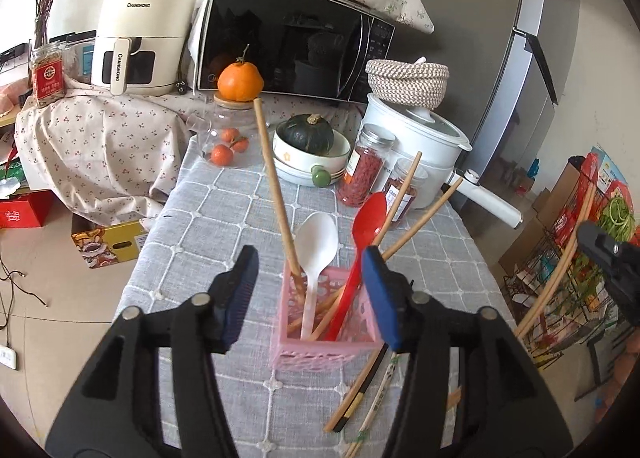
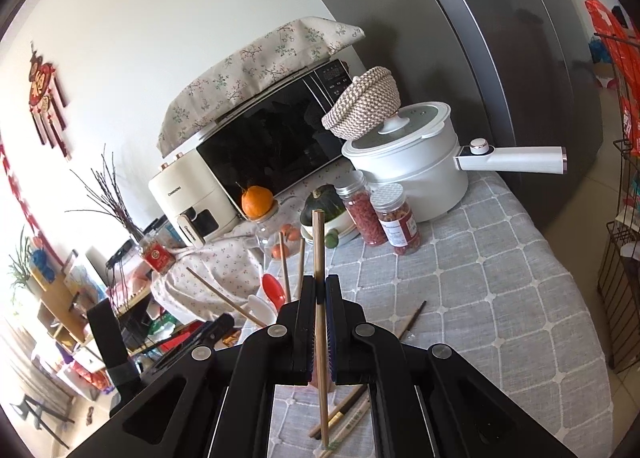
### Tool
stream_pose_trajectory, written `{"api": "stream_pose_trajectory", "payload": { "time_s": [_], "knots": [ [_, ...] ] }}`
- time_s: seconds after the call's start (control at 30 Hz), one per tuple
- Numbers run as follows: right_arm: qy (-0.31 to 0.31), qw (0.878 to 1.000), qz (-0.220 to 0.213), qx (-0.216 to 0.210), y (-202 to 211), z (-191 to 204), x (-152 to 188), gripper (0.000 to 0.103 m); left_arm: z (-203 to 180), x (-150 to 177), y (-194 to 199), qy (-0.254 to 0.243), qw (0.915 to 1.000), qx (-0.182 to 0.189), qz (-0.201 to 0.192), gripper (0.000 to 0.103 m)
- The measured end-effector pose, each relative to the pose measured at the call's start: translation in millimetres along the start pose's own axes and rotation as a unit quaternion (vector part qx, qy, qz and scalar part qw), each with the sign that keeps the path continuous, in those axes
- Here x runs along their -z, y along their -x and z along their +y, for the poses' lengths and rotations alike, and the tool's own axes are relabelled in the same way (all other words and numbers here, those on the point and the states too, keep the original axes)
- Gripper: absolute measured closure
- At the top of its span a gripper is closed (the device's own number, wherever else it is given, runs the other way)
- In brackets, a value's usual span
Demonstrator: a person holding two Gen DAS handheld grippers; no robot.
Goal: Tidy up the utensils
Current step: 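Release the red spoon into the basket while the right tool lowers its chopsticks in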
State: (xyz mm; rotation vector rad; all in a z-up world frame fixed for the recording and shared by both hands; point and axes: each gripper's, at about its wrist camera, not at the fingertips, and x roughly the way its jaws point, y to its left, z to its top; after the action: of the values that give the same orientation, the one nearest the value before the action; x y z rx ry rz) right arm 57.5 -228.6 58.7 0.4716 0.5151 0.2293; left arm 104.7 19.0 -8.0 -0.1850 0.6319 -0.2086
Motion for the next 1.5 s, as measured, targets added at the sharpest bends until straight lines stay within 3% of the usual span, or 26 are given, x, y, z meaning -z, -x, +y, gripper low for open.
{"api": "stream_pose_trajectory", "payload": {
  "time_s": [0.07,0.13,0.37,0.6,0.83,1.1,1.3,1.4,1.47,1.5],
  "knots": [
    [-0.004,1.0,-0.008,-0.004,-1.6,6.2,-2.3,0.098,5.6,2.3,5.1,-0.009,0.9998,-0.011,0.015,0.029],
    [-0.007,1.0,-0.016,-0.006,-3.1,12.0,-4.8,0.098,11.9,6.0,5.6,-0.021,0.9983,-0.029,0.046,0.021],
    [-0.031,0.998,-0.057,-0.007,-12.0,28.0,-14.0,0.098,40.0,30.2,0.6,-0.037,0.99,-0.054,0.125,0.021],
    [-0.056,0.994,-0.089,0.002,-33.2,38.1,-15.6,0.098,54.8,43.6,-8.3,-0.03,0.9827,-0.045,0.177,0.021],
    [-0.047,0.991,-0.119,0.024,-51.9,53.7,-6.0,0.098,49.1,47.6,-9.1,-0.048,0.9801,-0.034,0.189,0.021],
    [-0.043,0.993,-0.094,0.051,-88.5,55.1,19.2,0.098,46.0,50.3,-12.0,-0.056,0.9785,-0.031,0.196,0.021],
    [-0.047,0.995,-0.074,0.042,-95.7,51.1,25.2,0.098,42.9,49.8,-11.9,-0.057,0.9791,-0.028,0.193,0.021],
    [-0.041,0.998,-0.048,0.016,-98.6,53.0,26.5,0.093,41.8,49.9,-12.3,-0.056,0.9791,-0.027,0.194,0.021],
    [-0.04,0.998,-0.044,0.004,-94.4,53.1,25.7,0.075,39.9,49.4,-11.8,-0.054,0.9795,-0.024,0.193,0.021],
    [-0.036,0.998,-0.044,0.002,-91.0,53.8,24.0,0.072,38.5,49.1,-11.4,-0.053,0.9797,-0.022,0.192,0.021]
  ]
}}
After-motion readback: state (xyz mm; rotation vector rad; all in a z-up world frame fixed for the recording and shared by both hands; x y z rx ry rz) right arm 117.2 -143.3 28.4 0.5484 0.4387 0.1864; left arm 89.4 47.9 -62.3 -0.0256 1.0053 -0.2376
